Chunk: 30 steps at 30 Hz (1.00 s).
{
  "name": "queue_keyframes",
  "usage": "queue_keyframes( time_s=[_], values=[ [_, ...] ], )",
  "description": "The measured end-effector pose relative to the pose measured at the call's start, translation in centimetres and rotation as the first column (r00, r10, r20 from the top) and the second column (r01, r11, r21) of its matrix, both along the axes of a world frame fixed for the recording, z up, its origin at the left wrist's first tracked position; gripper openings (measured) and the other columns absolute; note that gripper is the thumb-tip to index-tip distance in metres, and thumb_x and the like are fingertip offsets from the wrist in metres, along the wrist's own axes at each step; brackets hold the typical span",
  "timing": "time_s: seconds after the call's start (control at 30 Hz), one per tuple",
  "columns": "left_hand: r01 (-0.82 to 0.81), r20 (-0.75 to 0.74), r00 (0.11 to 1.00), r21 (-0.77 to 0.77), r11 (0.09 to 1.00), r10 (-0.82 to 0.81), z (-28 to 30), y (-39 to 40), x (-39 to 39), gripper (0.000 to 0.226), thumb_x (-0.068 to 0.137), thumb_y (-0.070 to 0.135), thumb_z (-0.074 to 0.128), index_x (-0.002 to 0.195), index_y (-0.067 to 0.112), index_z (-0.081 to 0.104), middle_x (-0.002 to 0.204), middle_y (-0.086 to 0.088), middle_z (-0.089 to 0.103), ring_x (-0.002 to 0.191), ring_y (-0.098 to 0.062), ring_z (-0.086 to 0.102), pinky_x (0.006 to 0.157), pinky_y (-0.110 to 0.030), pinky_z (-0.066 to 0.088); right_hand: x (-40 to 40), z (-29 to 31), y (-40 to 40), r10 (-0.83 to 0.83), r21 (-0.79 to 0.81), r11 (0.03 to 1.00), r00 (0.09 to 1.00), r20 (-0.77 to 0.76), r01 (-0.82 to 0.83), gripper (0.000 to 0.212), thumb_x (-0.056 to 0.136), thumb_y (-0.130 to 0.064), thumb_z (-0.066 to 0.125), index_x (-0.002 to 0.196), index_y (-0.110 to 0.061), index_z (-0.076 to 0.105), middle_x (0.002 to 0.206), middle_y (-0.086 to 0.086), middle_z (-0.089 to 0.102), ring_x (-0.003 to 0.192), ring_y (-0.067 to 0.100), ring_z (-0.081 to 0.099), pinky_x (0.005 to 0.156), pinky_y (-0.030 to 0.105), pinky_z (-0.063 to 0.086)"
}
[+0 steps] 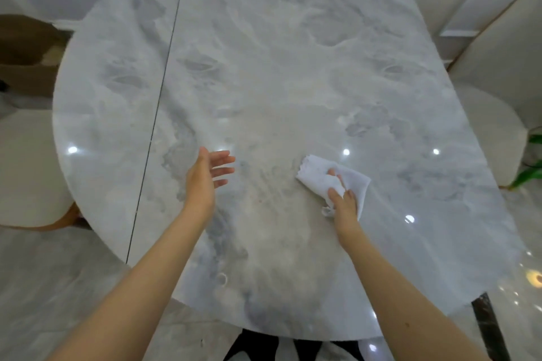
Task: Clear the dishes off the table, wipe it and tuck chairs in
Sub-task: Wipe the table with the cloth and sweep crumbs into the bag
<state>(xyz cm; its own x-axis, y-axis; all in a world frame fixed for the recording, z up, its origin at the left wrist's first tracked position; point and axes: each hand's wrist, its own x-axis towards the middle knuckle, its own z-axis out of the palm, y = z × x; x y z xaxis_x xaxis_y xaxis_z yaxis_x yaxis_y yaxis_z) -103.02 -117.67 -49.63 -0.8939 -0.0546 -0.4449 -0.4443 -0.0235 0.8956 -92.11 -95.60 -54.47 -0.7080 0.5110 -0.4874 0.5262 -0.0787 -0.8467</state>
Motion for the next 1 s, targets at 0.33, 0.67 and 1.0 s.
queue_keyframes(
  time_s=[0.33,0.67,1.0],
  values=[
    [0.096,-0.036,0.995,-0.012,0.995,-0.097,0.6,1.7,-1.1,0.049,0.102,0.037,0.019,0.092,0.017,0.062,0.092,-0.003,0.067,0.076,-0.018,0.062,0.068,-0.028,0.045,-0.9,0.1,-7.4,-0.068,-0.341,0.939,0.996,-0.055,0.046,0.061,0.076,-0.032,0.053,0.134,-0.016,0.043,0.12,-0.002,0.047,0.088,0.01,0.052,0.049,0.009,0.045],
    [0.075,-0.067,0.995,-0.077,0.994,-0.08,2.2,0.8,-1.6,0.05,0.102,0.039,0.019,0.092,0.02,0.064,0.092,0.0,0.069,0.079,-0.017,0.064,0.071,-0.03,0.046,-2.7,2.0,-9.3,-0.195,-0.701,0.678,0.974,0.119,0.222,0.038,0.096,-0.026,0.042,0.125,-0.003,0.052,0.065,0.015,0.063,0.052,0.019,0.057,0.059,0.023,0.046],
    [0.066,-0.133,0.989,0.002,0.998,-0.065,4.6,4.9,-1.4,0.049,0.102,0.039,0.02,0.092,0.017,0.063,0.091,-0.001,0.067,0.076,-0.015,0.063,0.069,-0.028,0.046,-1.3,6.4,3.6,-0.585,-0.706,0.629,0.796,-0.153,0.326,0.046,0.097,-0.025,0.039,0.073,-0.004,0.072,0.048,0.009,0.064,0.058,0.022,0.066,0.089,0.039,0.047]
  ],
)
